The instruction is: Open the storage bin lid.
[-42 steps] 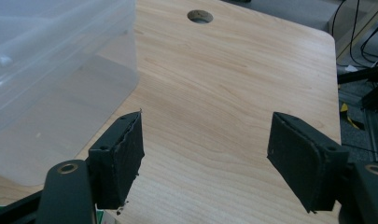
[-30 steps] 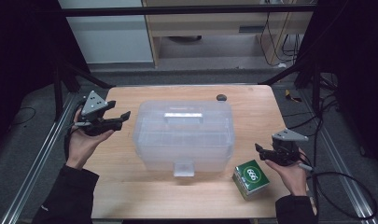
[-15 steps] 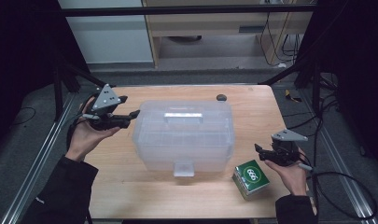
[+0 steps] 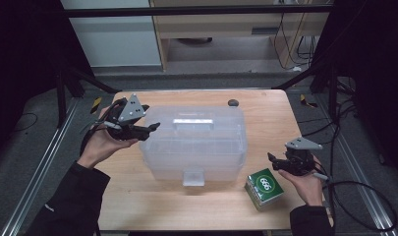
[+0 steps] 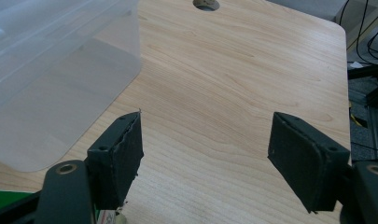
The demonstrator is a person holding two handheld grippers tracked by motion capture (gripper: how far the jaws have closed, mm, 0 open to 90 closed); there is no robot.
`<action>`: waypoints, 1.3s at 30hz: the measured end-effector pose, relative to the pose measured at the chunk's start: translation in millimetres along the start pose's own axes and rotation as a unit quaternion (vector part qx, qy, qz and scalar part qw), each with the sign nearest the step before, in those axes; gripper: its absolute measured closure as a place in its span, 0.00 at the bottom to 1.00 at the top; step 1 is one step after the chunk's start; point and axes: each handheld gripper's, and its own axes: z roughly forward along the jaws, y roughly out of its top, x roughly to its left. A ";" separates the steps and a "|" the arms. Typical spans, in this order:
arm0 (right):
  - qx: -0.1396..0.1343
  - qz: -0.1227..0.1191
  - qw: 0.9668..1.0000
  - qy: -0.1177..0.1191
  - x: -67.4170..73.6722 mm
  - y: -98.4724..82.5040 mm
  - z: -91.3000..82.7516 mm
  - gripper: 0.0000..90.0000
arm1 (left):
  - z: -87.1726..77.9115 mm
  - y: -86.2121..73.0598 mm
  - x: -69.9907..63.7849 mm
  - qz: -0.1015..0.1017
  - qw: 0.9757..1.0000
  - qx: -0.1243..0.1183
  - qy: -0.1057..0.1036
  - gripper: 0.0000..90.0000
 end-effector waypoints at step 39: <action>0.000 -0.008 1.000 0.019 6.3 2.6 -6.8 0.63 | 27.0 42.3 -36.8 0.130 0.990 0.060 -0.019 0.48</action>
